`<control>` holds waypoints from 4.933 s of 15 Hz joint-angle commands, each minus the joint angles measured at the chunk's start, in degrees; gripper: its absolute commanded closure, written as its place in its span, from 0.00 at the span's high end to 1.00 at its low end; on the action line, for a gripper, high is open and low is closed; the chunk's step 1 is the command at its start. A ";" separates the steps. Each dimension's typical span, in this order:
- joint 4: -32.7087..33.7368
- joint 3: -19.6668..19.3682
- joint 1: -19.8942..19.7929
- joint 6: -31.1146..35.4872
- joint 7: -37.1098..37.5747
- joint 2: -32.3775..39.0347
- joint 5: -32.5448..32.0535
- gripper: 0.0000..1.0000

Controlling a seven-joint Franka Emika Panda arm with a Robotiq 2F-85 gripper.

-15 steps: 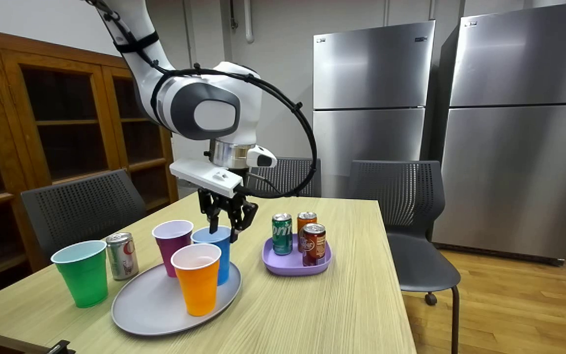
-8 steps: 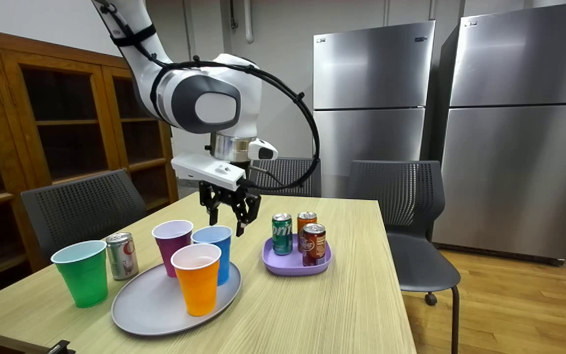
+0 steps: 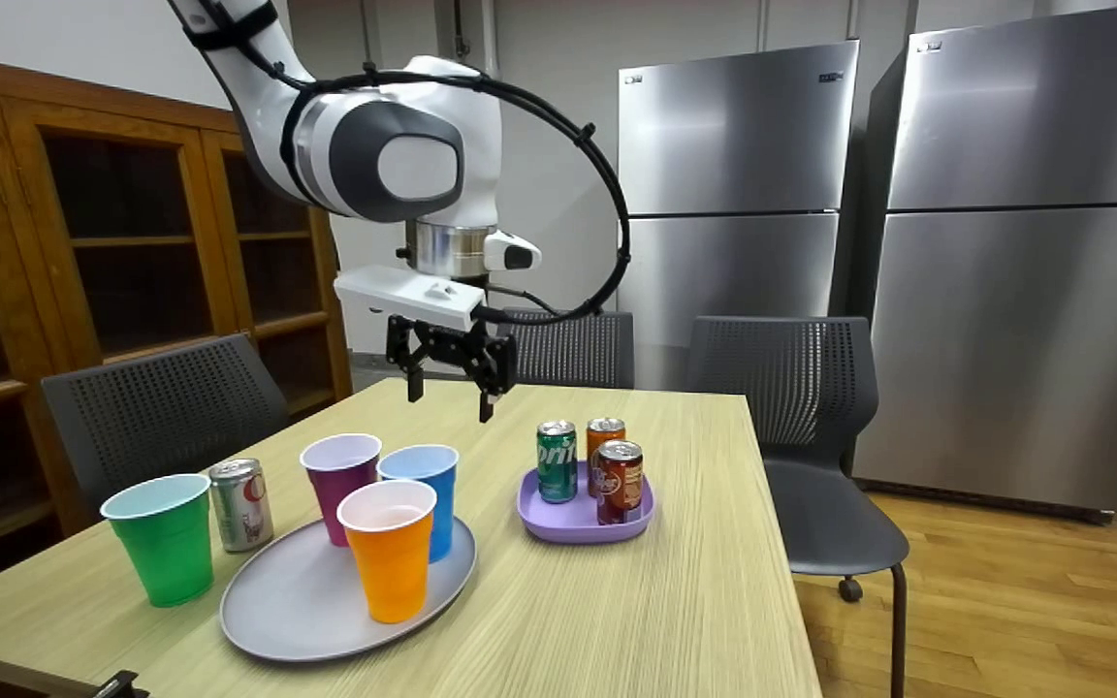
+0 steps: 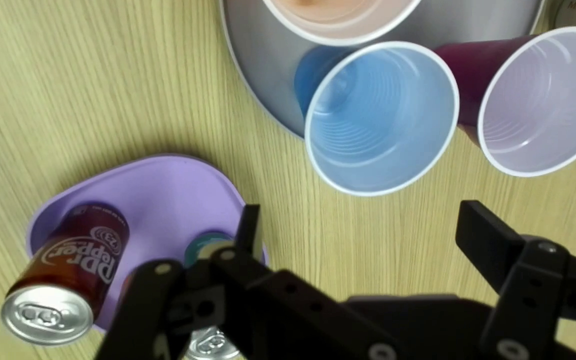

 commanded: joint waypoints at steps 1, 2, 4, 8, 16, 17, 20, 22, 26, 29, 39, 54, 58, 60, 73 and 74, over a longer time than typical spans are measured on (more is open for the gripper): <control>-0.05 -0.59 2.38 -1.92 1.57 -4.08 -2.30 1.00; 0.15 -0.44 3.07 -2.14 1.68 -4.79 -2.54 1.00; 0.63 -0.11 4.61 -2.37 2.28 -5.83 -3.14 1.00; 2.20 0.75 8.07 -2.46 4.32 -6.82 -4.43 1.00; 6.95 4.40 14.34 -5.10 9.87 -6.21 -5.93 1.00; 7.45 4.88 14.93 -5.64 10.77 -6.28 -6.26 1.00; 8.28 6.11 16.41 -6.27 12.58 -6.41 -6.46 1.00; 8.67 7.09 17.54 -6.10 12.29 -6.17 -5.24 1.00; 8.06 7.84 18.49 -4.25 10.77 -5.61 -4.71 1.00; 8.36 8.55 19.26 -4.24 10.77 -5.43 -4.66 1.00; 7.33 8.86 19.65 -6.09 8.57 -6.05 -3.99 1.00; -5.97 11.56 23.22 -5.26 12.43 -12.52 -3.75 1.00; -9.58 11.78 23.70 -3.72 13.13 -12.96 -3.50 1.00; -11.02 11.93 23.82 -1.92 14.08 -12.57 -3.87 1.00; -15.30 12.28 23.71 9.12 23.66 -6.24 -5.25 1.00; -15.34 12.24 23.62 9.53 24.25 -5.64 -5.45 1.00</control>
